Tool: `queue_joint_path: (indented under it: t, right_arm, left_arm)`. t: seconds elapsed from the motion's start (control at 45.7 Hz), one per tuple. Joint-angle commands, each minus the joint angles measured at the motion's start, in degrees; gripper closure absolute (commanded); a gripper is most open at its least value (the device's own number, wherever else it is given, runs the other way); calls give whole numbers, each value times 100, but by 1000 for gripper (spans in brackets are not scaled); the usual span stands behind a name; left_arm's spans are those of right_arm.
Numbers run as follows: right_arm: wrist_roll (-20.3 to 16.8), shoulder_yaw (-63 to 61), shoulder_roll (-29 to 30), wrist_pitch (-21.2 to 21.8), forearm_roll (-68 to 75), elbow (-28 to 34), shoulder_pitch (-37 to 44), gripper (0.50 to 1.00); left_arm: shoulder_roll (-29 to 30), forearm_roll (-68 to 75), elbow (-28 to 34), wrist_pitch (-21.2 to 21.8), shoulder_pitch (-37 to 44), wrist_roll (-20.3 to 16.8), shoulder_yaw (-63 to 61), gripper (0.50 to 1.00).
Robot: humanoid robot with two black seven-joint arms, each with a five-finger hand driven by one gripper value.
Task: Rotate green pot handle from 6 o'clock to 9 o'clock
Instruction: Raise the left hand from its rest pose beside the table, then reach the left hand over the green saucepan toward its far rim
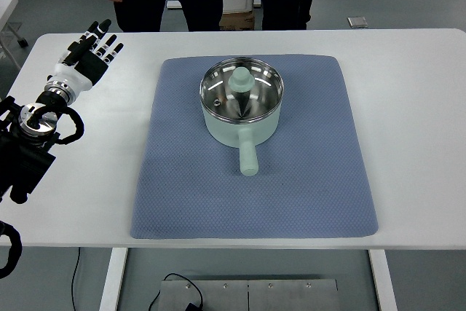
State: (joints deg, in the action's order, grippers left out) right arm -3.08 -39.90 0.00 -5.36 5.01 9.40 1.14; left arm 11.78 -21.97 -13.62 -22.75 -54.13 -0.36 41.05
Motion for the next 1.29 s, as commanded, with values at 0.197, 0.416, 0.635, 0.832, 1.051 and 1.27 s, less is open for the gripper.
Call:
queue_joint_path:
  t: [0.197, 0.416, 0.635, 0.832, 1.051, 1.27]
  right_arm:
    - [0, 0, 0, 0, 0, 0, 0, 500]
    - [0, 0, 0, 0, 0, 0, 0, 500]
    - [0, 0, 0, 0, 0, 0, 0, 500]
    - [0, 0, 0, 0, 0, 0, 0, 500]
    - [0, 0, 0, 0, 0, 0, 0, 500]
    - [0, 0, 0, 0, 0, 0, 0, 500]
  left_arm:
    - [0, 17, 0, 8, 25, 10, 0, 500]
    - [8, 79, 0, 60, 8, 10, -18, 500]
    - [52, 96, 0, 236, -63, 19, -44, 500]
    - [227, 132, -9, 342, -281, 27, -62, 500]
    - [334, 877, -710, 306, -985, 36, -88, 500]
    - [281, 1581, -2037, 333, -1302, 36, -307, 500]
